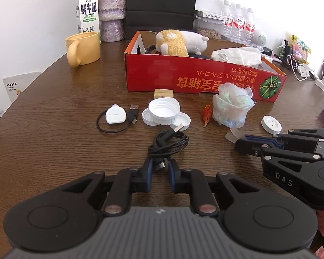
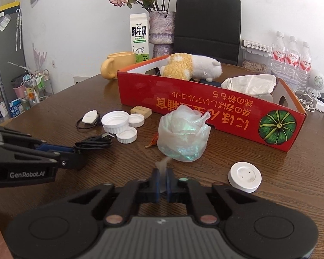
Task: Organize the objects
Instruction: 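Grasp the black cable with the left gripper while the right grasps the clear plastic piece, then lift the cable and clear plastic piece toward the red box with both grippers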
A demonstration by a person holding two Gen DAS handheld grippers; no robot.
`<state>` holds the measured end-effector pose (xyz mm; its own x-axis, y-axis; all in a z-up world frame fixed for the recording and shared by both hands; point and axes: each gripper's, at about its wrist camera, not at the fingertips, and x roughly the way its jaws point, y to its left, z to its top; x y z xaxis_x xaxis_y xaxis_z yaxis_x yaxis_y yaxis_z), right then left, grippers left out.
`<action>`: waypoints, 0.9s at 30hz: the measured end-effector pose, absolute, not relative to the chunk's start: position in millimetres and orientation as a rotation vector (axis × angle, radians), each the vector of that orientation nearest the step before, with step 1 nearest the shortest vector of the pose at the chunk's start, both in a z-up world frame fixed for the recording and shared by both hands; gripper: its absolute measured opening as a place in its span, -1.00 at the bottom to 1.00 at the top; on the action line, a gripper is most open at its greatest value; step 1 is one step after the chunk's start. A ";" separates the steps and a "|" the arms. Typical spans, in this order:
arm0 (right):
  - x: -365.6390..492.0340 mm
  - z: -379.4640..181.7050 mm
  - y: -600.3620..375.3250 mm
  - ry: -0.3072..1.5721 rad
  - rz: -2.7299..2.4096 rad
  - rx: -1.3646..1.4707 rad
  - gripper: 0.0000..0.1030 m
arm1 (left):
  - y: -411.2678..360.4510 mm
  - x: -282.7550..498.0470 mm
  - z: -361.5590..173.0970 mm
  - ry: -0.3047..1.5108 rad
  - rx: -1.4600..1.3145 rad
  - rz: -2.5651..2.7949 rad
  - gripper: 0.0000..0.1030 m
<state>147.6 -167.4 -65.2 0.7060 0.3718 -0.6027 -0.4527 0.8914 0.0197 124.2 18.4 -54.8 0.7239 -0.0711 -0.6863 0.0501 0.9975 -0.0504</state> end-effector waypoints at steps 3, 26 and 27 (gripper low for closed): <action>142.3 -62.8 -171.2 0.615 0.461 -0.121 -0.92 | 18.0 123.9 -54.4 0.760 -0.029 -0.063 -0.66; 130.0 -57.6 -206.6 0.575 0.395 -0.072 -0.92 | -4.8 148.9 -59.5 0.780 -0.028 -0.066 0.62; 129.7 -57.5 -206.8 0.575 0.395 -0.071 -0.92 | -6.0 149.0 -59.0 0.773 -0.020 -0.065 0.53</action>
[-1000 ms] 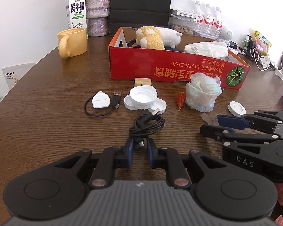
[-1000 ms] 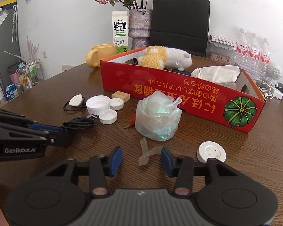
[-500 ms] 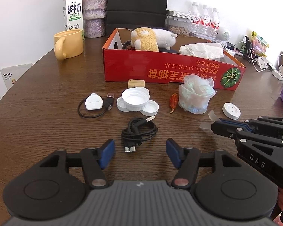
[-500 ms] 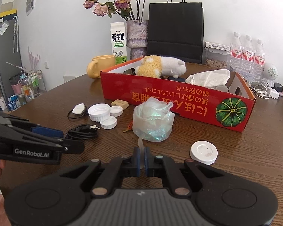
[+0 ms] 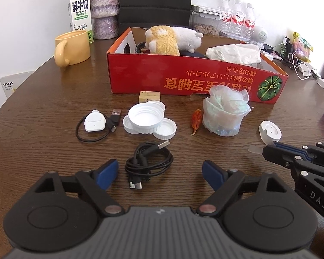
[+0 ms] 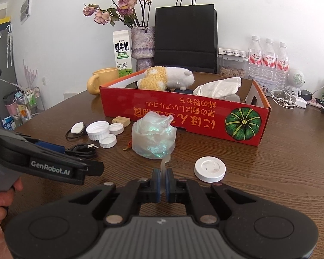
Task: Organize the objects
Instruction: 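Lift the cable and clear plastic piece toward the red box with both grippers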
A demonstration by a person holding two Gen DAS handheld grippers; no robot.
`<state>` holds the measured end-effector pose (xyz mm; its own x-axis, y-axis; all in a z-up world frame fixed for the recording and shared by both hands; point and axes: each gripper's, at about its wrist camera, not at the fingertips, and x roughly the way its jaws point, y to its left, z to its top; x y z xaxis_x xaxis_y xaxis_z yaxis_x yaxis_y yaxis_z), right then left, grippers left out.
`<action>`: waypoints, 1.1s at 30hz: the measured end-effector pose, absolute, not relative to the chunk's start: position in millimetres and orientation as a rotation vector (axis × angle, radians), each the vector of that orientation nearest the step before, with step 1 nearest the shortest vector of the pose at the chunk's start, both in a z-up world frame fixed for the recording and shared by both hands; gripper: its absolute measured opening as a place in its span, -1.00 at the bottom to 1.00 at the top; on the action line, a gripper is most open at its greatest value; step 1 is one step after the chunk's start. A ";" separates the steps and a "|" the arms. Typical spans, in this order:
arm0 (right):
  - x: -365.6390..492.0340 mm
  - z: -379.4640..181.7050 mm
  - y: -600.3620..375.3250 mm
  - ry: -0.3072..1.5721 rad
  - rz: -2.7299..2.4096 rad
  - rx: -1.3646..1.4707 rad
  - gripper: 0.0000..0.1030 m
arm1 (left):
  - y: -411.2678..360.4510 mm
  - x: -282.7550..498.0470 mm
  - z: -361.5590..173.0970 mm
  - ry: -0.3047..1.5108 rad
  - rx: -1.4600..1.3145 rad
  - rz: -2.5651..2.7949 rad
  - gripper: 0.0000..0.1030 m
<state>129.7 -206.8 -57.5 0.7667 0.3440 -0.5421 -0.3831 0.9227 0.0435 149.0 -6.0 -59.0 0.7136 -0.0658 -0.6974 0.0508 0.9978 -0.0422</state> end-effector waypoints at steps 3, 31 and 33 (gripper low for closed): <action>129.2 -57.6 -207.4 0.573 0.395 -0.069 -0.92 | -6.3 147.7 -55.6 0.758 -0.014 -0.067 -0.11; 134.1 -19.0 -209.4 0.452 0.391 -0.079 -0.92 | -15.2 141.6 0.2 0.623 0.007 -0.075 -0.15; 140.5 -14.7 -208.9 0.438 0.393 -0.084 -0.92 | -16.1 146.8 4.3 0.613 0.006 -0.078 -0.15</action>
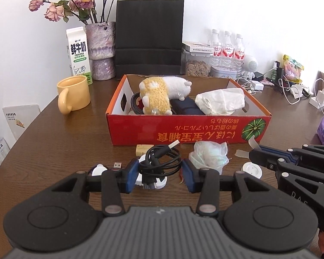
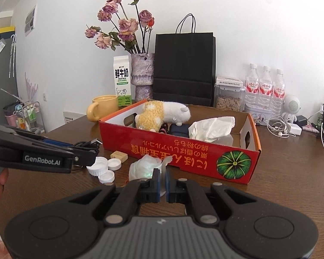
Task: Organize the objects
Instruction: 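Lift the cable and clear plastic piece toward the red box with both grippers, then lower the cable and clear piece into the box and open both grippers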
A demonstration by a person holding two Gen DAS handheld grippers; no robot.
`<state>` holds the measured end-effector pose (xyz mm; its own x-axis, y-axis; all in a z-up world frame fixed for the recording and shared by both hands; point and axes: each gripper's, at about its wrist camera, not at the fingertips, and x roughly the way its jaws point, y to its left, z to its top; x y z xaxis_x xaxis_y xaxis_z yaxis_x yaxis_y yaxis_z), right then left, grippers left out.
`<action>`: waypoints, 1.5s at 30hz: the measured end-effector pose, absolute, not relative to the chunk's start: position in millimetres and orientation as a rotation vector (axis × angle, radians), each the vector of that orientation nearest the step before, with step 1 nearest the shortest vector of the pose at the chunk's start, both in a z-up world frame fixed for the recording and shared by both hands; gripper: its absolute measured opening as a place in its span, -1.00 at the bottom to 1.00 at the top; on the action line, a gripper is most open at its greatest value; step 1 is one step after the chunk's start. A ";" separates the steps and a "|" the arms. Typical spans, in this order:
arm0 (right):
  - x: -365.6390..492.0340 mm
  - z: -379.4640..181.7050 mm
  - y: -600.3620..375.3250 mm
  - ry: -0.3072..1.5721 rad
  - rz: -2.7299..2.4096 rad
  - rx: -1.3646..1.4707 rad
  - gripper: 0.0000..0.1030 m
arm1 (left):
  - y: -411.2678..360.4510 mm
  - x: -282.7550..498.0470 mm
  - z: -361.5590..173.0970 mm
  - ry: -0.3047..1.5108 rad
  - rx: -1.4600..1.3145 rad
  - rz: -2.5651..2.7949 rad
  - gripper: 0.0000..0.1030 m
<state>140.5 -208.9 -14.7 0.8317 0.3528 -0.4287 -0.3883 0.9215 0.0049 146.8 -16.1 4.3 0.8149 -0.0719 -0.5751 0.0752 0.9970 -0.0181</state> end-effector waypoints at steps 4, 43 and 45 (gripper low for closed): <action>152.8 -8.6 -208.1 0.415 0.395 -0.090 -0.92 | -19.1 159.8 11.6 0.596 0.005 -0.084 -0.15; 335.1 -3.4 -230.6 0.407 0.402 -0.101 -0.91 | -54.4 334.7 10.6 0.606 0.045 -0.109 -0.14; 338.5 -5.9 -231.9 0.415 0.402 -0.105 -0.91 | -55.9 339.0 8.5 0.609 0.049 -0.109 -0.14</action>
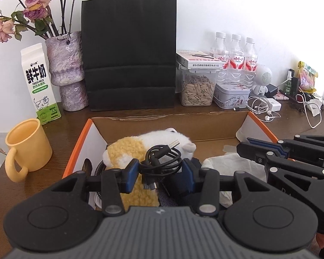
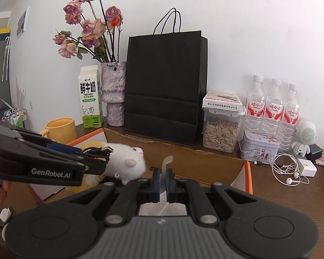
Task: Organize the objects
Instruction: 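Lower the cable and clear piece into the box and open both grippers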
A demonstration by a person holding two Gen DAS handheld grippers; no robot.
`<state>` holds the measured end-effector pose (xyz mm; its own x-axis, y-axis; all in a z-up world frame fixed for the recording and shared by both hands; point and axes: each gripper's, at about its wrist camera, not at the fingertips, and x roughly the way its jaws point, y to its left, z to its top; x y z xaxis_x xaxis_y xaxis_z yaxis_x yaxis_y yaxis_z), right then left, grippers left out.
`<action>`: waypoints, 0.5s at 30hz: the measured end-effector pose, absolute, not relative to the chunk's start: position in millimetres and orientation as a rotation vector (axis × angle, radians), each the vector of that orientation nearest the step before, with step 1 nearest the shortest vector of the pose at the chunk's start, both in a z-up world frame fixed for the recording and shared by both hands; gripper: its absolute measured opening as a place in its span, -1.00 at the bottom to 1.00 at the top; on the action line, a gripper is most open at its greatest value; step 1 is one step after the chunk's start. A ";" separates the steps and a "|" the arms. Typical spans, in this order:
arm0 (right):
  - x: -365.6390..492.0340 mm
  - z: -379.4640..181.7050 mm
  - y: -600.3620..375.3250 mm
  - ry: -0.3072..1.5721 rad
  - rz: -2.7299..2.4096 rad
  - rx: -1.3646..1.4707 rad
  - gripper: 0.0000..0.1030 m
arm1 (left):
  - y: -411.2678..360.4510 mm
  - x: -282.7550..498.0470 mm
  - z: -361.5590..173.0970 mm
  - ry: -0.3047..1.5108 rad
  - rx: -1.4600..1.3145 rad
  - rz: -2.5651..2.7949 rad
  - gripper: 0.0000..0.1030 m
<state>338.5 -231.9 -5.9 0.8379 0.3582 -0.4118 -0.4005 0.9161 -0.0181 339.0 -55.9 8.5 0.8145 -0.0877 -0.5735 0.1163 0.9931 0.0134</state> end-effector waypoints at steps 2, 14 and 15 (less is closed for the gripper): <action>341.0 -7.0 -232.6 0.421 0.399 -0.109 -0.90 | -57.2 343.1 6.5 0.614 0.050 -0.108 -0.12; 336.8 -4.6 -232.2 0.420 0.353 -0.139 1.00 | -46.5 342.6 11.1 0.580 0.027 -0.038 1.00; 335.4 -4.2 -231.1 0.416 0.354 -0.143 1.00 | -46.2 342.0 11.7 0.579 0.028 -0.035 1.00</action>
<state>335.4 -231.1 -4.2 0.8546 0.3068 -0.4189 -0.3646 0.9290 -0.0634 342.0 -46.2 11.7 0.8363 -0.0255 -0.5476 0.0412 0.9990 0.0164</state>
